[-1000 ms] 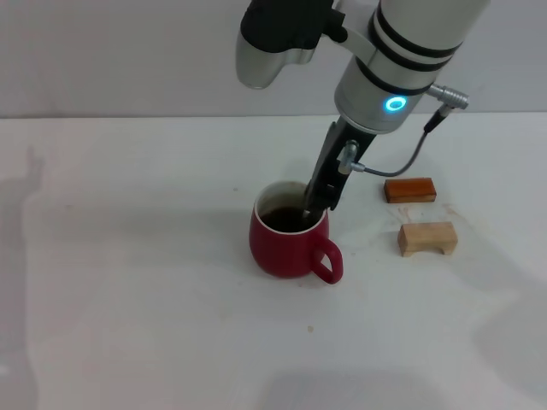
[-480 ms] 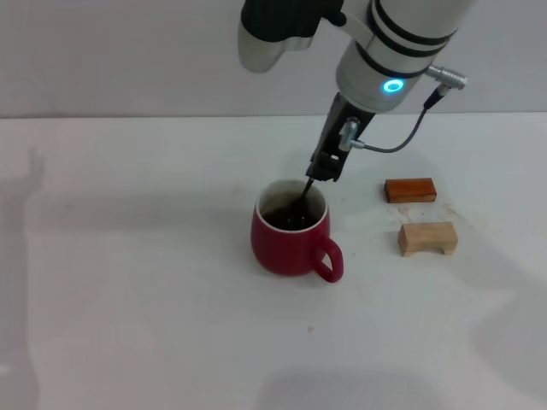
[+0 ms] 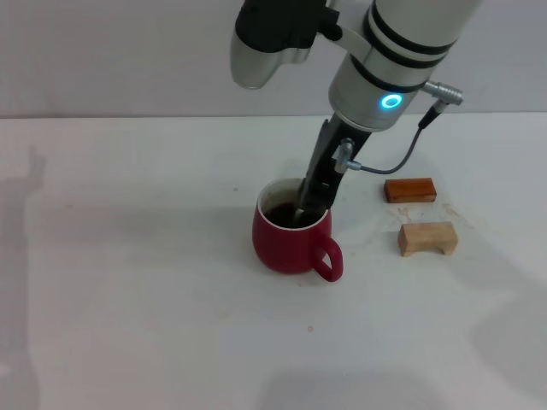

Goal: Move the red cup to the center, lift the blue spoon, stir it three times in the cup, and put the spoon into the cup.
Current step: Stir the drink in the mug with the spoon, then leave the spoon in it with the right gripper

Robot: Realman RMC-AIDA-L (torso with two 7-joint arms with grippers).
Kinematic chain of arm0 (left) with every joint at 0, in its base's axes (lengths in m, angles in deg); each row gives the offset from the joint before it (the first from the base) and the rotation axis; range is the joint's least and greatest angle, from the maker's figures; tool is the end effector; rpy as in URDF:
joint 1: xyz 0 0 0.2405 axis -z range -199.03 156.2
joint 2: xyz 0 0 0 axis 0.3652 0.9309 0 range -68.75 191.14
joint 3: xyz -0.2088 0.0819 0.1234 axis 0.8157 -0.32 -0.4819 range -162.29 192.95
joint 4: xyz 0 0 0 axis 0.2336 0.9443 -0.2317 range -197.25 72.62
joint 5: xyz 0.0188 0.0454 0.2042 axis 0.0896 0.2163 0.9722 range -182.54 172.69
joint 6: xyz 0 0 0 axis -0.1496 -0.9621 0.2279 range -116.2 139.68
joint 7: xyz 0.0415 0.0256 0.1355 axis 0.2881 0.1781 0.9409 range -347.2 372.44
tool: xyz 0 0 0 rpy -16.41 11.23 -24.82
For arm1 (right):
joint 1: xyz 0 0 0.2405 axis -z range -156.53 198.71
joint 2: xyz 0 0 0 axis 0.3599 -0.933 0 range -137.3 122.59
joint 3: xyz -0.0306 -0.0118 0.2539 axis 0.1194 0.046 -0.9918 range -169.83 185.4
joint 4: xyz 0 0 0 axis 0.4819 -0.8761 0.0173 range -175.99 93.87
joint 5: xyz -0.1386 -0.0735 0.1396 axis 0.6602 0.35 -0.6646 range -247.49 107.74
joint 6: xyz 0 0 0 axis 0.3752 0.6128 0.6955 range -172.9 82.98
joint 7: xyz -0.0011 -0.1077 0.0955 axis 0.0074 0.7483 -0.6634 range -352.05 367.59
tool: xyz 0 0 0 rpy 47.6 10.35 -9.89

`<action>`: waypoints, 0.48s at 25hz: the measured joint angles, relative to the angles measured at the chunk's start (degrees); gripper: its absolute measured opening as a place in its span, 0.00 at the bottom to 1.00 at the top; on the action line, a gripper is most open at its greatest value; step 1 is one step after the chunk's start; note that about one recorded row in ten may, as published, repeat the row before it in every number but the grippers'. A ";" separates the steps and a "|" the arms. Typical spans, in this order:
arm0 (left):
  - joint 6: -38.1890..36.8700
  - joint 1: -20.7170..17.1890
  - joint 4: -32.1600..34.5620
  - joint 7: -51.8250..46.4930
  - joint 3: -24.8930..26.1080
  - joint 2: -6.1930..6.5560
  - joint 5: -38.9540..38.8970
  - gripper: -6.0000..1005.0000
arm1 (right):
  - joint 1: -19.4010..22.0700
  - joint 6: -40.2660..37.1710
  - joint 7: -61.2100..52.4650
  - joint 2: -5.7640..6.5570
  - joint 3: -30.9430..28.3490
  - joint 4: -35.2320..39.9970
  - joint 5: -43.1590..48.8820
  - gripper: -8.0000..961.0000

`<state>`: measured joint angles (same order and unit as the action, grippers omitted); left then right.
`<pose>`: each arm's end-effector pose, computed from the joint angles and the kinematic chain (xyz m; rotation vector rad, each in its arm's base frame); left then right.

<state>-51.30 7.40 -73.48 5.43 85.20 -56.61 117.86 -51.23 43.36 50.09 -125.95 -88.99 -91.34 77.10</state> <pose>-0.3487 0.3644 0.0541 -1.1245 -0.6838 -0.7524 0.0278 0.4048 -0.0513 -2.8329 0.2398 -0.7692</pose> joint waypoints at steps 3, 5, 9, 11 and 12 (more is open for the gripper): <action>-0.10 0.00 0.00 0.00 0.00 0.01 0.00 0.84 | -0.23 -1.47 0.26 -0.10 0.03 -0.14 -0.43 0.15; -0.11 -0.03 0.00 -0.01 0.00 0.03 -0.02 0.84 | -0.41 -3.21 0.27 -0.11 0.35 0.25 -0.33 0.15; -0.14 -0.06 0.00 -0.02 0.00 -0.02 -0.04 0.84 | -0.80 -6.00 0.15 -0.10 0.69 1.64 2.13 0.15; -0.15 -0.06 -0.01 -0.02 0.00 -0.02 -0.04 0.84 | -1.09 -6.55 0.08 -0.04 0.68 2.44 4.30 0.15; -0.15 -0.07 -0.04 -0.02 0.00 -0.03 -0.05 0.84 | -1.09 -6.55 0.08 -0.04 0.68 2.44 4.30 0.15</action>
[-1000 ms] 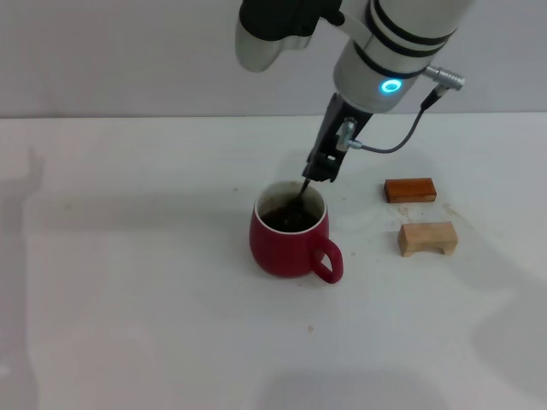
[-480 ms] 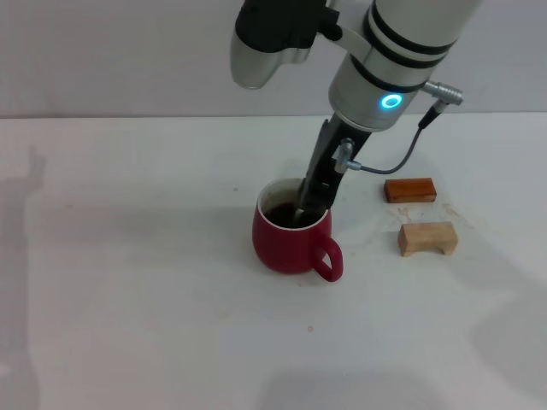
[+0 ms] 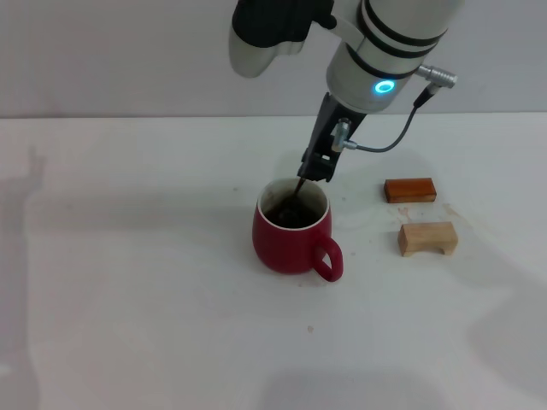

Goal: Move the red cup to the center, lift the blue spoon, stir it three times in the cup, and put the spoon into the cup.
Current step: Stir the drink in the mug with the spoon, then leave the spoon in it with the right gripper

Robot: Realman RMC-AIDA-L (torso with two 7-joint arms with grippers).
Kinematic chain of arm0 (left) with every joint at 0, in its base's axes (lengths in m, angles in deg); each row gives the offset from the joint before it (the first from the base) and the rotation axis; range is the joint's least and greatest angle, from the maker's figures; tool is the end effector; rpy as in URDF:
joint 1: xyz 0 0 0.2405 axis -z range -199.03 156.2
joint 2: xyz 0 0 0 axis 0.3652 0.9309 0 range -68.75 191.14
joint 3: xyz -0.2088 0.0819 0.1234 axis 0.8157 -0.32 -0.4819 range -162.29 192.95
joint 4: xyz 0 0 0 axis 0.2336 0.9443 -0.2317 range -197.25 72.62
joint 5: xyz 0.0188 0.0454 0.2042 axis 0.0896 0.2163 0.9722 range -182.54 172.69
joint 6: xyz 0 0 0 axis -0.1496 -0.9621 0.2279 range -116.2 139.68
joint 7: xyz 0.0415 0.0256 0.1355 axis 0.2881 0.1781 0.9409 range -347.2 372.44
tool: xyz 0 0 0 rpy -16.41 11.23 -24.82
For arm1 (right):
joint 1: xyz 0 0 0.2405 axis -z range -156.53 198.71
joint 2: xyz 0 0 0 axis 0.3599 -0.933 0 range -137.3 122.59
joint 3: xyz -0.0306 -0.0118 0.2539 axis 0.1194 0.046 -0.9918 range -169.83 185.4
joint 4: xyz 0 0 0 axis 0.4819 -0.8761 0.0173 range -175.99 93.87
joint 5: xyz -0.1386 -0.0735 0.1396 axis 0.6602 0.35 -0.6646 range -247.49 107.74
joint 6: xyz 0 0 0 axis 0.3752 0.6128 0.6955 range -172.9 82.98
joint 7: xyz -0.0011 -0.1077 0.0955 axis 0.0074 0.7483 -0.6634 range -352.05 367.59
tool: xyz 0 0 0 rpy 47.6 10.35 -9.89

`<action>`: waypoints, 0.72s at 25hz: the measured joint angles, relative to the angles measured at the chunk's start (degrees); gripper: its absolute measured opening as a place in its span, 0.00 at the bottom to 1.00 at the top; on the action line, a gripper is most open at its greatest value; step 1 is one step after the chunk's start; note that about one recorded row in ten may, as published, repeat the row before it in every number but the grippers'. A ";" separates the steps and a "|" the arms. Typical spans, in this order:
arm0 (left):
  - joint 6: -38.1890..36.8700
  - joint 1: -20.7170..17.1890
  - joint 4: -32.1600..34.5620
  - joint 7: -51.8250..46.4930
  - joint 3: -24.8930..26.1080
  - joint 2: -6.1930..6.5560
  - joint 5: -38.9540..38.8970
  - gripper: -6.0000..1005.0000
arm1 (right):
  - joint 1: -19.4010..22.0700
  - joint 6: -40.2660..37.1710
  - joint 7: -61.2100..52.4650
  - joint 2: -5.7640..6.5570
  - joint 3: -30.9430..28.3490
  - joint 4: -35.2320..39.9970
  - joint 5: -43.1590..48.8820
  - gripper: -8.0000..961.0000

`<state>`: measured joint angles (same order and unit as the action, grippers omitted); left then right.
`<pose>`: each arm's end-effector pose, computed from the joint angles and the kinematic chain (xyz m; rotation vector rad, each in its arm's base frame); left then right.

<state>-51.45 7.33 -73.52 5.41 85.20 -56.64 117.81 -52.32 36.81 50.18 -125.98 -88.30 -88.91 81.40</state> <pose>-0.3487 0.3640 0.0541 -1.1223 -0.6832 -0.7542 0.0280 0.4233 -0.0523 -2.7246 0.1718 -0.7551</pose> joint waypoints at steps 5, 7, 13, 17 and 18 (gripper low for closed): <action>0.00 -0.01 -0.08 0.00 0.00 -0.02 -0.03 0.84 | -0.23 2.57 0.21 0.01 -0.01 0.35 0.97 0.15; 0.00 -0.01 -0.08 0.00 0.00 -0.02 -0.03 0.84 | -0.24 4.00 0.72 -0.08 0.02 0.19 0.56 0.15; -0.11 -0.07 -0.14 0.00 0.00 -0.03 -0.05 0.84 | -0.30 3.94 1.94 -0.12 -0.47 -0.19 -3.12 0.15; -0.15 -0.29 -0.37 -0.01 0.00 -0.03 -0.06 0.84 | -0.32 1.51 1.91 -0.12 -0.50 -0.29 -3.43 0.15; -0.17 -0.40 -0.54 -0.02 0.00 -0.03 -0.06 0.84 | -0.38 -0.15 1.50 -0.11 -0.23 -0.13 -3.08 0.15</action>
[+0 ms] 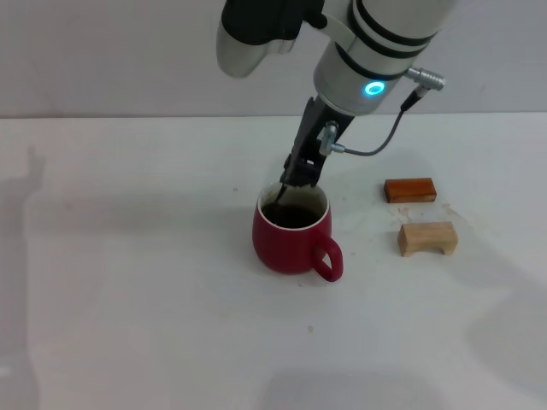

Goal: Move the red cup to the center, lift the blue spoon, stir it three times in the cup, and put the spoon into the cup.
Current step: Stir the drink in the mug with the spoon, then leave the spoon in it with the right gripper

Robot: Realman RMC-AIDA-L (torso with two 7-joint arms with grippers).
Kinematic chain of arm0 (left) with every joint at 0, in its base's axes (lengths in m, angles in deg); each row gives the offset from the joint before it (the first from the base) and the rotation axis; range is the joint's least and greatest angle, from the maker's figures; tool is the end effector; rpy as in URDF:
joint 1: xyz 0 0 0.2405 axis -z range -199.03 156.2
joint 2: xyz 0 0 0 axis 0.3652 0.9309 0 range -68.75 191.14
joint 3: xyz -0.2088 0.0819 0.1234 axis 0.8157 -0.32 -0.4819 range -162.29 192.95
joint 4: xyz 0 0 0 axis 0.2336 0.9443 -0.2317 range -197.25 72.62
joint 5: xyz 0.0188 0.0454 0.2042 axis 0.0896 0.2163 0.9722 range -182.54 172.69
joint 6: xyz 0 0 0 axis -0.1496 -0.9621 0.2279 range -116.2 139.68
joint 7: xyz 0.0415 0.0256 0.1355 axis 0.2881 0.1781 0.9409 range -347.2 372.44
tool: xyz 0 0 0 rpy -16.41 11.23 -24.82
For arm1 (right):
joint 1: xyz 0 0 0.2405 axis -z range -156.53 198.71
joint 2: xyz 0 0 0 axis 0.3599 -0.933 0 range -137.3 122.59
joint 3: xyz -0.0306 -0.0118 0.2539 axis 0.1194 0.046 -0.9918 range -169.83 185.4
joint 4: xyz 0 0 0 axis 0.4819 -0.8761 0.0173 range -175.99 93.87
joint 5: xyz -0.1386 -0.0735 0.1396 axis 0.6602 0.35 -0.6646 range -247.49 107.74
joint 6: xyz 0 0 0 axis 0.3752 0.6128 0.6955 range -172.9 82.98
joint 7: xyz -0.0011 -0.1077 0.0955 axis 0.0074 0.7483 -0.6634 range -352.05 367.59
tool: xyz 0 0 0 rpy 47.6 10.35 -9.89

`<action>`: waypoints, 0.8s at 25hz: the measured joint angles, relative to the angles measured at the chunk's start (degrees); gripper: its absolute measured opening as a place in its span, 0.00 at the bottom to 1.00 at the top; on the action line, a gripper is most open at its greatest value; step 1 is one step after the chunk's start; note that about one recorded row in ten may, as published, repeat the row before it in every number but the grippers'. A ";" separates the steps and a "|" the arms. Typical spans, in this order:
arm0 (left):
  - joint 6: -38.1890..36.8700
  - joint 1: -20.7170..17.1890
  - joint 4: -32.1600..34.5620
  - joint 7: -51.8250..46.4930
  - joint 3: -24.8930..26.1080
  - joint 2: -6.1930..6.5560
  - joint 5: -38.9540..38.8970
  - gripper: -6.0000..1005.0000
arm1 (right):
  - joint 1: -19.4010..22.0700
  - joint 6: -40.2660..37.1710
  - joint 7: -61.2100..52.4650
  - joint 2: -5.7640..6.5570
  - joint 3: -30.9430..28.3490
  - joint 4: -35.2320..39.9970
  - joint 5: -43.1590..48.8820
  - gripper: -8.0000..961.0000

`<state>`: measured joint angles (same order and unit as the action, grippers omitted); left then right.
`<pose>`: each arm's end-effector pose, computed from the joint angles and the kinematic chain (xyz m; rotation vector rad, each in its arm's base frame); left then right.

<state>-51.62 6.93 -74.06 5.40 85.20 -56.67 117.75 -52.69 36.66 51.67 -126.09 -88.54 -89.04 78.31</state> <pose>-0.3487 0.3627 0.0541 -1.1173 -0.6844 -0.7605 0.0194 0.4190 -0.0568 -2.7786 0.1461 -0.7024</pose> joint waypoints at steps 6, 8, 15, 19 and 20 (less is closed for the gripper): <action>-0.10 -0.18 -0.48 -0.06 0.00 0.00 0.00 0.84 | -0.12 -0.92 -0.90 0.01 0.33 0.34 2.66 0.15; -0.11 -0.19 -0.54 -0.06 0.00 0.00 0.00 0.84 | -0.13 0.00 -1.03 0.01 0.44 0.38 2.83 0.15; -0.18 -0.24 -0.73 -0.07 0.00 0.00 -0.07 0.84 | -0.13 3.21 -0.44 -0.05 1.81 -0.15 0.09 0.15; -0.43 -0.23 -0.74 -0.07 0.00 0.00 -0.07 0.84 | -0.23 3.14 -0.27 -0.13 2.31 -0.39 -1.66 0.15; -0.50 -0.23 -0.74 -0.07 0.00 0.00 -0.07 0.84 | -0.36 2.87 -0.30 -0.17 2.64 -0.48 -1.84 0.15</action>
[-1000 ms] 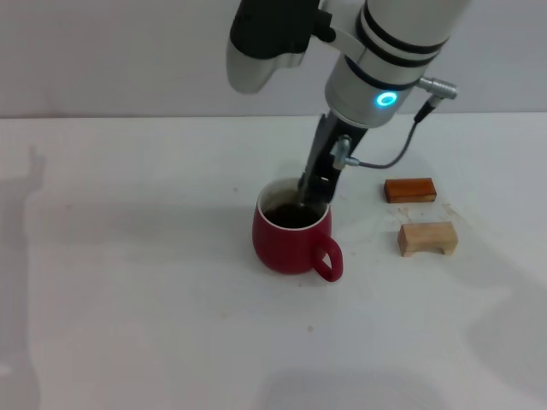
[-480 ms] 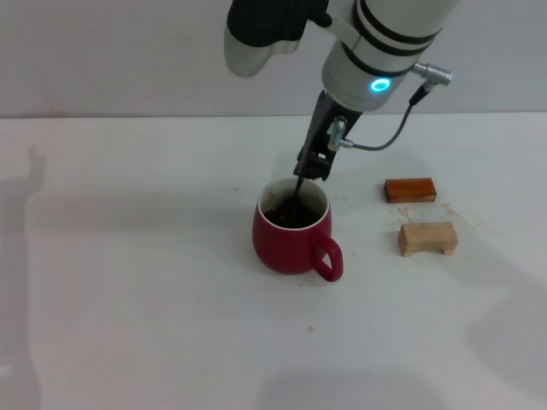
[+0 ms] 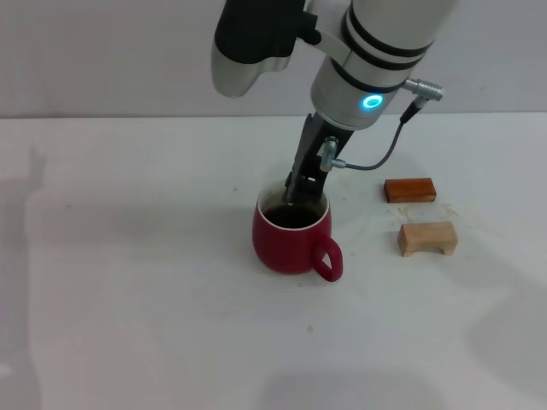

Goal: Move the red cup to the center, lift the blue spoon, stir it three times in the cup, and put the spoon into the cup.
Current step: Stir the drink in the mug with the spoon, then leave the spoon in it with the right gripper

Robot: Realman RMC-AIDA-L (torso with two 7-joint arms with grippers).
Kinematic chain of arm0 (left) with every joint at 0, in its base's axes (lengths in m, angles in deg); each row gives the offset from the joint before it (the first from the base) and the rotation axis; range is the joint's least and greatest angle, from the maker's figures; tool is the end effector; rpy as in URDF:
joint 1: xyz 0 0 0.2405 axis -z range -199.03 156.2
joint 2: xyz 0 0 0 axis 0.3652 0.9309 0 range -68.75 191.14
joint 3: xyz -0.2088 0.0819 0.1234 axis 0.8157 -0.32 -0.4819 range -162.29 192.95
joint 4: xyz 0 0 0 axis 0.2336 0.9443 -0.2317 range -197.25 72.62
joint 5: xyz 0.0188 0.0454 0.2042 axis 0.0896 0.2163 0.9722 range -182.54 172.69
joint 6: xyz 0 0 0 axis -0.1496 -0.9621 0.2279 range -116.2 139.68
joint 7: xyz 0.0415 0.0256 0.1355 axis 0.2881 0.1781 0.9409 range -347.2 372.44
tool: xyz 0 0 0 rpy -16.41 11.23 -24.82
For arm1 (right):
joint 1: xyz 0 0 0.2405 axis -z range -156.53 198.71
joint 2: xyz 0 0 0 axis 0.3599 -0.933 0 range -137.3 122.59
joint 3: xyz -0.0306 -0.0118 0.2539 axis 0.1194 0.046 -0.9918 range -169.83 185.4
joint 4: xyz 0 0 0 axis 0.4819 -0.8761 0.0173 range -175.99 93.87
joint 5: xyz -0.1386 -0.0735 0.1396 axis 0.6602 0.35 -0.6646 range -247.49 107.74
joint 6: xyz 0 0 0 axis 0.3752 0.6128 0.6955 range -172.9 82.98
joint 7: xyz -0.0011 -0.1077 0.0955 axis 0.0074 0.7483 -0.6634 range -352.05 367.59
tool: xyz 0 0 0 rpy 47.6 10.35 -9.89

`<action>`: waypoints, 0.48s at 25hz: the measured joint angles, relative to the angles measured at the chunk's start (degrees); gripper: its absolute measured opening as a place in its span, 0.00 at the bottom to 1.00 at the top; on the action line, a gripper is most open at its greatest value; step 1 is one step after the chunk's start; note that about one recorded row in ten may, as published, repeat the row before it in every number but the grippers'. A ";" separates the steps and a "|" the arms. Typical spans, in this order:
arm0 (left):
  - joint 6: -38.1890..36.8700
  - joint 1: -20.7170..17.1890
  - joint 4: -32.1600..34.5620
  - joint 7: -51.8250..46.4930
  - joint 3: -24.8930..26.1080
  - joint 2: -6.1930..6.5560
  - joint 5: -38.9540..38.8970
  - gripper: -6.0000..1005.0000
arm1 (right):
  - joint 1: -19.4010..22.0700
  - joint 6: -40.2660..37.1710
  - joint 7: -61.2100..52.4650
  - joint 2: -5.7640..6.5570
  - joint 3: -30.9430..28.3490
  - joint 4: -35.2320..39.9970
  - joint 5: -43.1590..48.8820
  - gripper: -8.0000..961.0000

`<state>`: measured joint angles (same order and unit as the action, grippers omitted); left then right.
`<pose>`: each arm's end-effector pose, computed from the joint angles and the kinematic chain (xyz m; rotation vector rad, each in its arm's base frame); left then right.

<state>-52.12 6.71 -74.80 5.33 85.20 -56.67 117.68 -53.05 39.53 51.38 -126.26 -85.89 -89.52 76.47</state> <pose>-0.3462 0.3629 0.0549 -1.1110 -0.6788 -0.7771 0.0185 0.4070 -0.0626 -2.8188 0.1236 -0.7709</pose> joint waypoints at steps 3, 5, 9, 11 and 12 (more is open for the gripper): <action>-0.16 -0.03 0.00 0.00 0.00 0.00 0.04 0.84 | -0.31 -1.13 -0.64 -0.14 1.26 -0.04 -0.14 0.15; -0.16 -0.08 0.00 0.00 0.00 0.00 0.06 0.84 | -0.31 -1.34 -0.78 -0.15 1.45 -0.05 -0.14 0.15; -0.17 -0.17 0.00 0.00 0.00 0.00 0.06 0.84 | -0.14 -1.75 -1.58 -0.17 1.64 -0.07 -0.14 0.15; -0.21 -0.18 0.00 0.00 0.00 0.00 0.03 0.84 | -0.10 -2.00 -2.29 -0.18 1.65 -0.18 -0.14 0.15; -0.21 -0.18 0.00 0.00 0.00 0.00 0.02 0.84 | -0.09 -2.09 -2.64 -0.18 1.67 -0.31 -0.14 0.15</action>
<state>-52.33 6.53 -74.80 5.33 85.20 -56.67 117.70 -53.14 37.44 48.74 -126.44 -84.22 -89.83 76.33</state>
